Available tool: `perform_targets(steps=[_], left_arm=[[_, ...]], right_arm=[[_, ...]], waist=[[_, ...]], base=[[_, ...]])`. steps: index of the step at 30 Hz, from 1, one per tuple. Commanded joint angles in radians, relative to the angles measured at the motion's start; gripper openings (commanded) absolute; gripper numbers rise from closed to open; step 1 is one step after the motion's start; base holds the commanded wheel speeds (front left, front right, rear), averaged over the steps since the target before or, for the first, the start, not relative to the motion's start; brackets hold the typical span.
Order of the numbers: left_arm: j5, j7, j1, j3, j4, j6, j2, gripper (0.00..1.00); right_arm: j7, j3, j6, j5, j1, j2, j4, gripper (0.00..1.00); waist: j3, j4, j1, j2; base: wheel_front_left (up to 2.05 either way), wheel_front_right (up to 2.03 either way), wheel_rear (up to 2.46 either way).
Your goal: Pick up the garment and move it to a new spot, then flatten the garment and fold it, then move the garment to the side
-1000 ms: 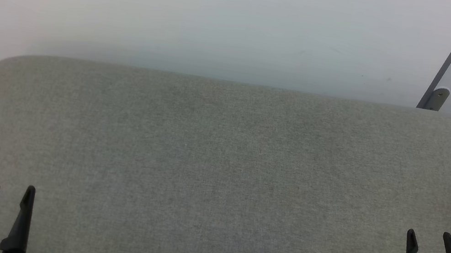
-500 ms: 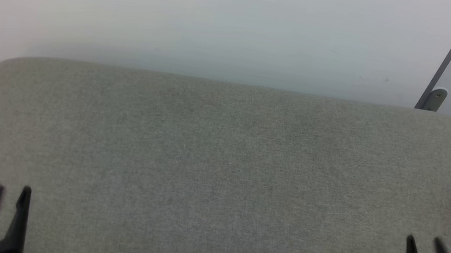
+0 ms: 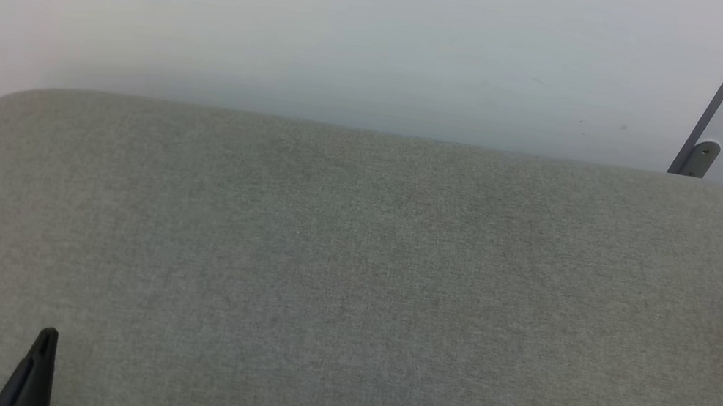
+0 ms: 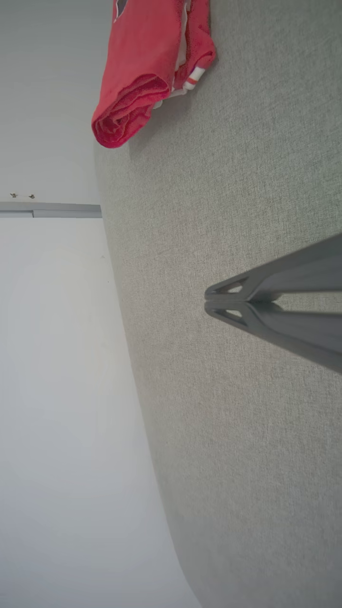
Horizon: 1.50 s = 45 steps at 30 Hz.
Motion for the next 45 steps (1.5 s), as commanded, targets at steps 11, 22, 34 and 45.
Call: perform_targets(steps=[11, 22, 34, 45], left_arm=[[-0.170, 0.053, -0.056, 0.014, -0.006, -0.001, -0.024, 0.00], [-0.289, 0.093, -0.080, 0.017, -0.001, -0.001, -0.050, 0.00], [-0.415, 0.136, -0.105, 0.021, 0.005, -0.002, -0.079, 0.00], [-0.518, 0.170, -0.125, 0.025, 0.010, -0.002, -0.102, 0.00]], right_arm=[[0.051, -0.018, 0.000, 0.216, -0.035, 0.014, -0.037, 0.00], [0.089, -0.028, 0.000, 0.368, -0.044, 0.029, -0.050, 0.00], [0.130, -0.040, -0.001, 0.528, -0.052, 0.045, -0.062, 0.00], [0.164, -0.050, -0.001, 0.661, -0.059, 0.058, -0.072, 0.00]], waist=[[0.004, 0.005, 0.0000, 0.0000], [0.008, 0.008, 0.0000, 0.0000], [0.012, 0.013, 0.0000, 0.0000], [0.016, 0.017, 0.0000, 0.0000]], base=[[0.00, 0.00, 0.00], [0.00, 0.00, 0.00], [0.00, 0.00, 0.00], [0.00, 0.00, 0.00]])
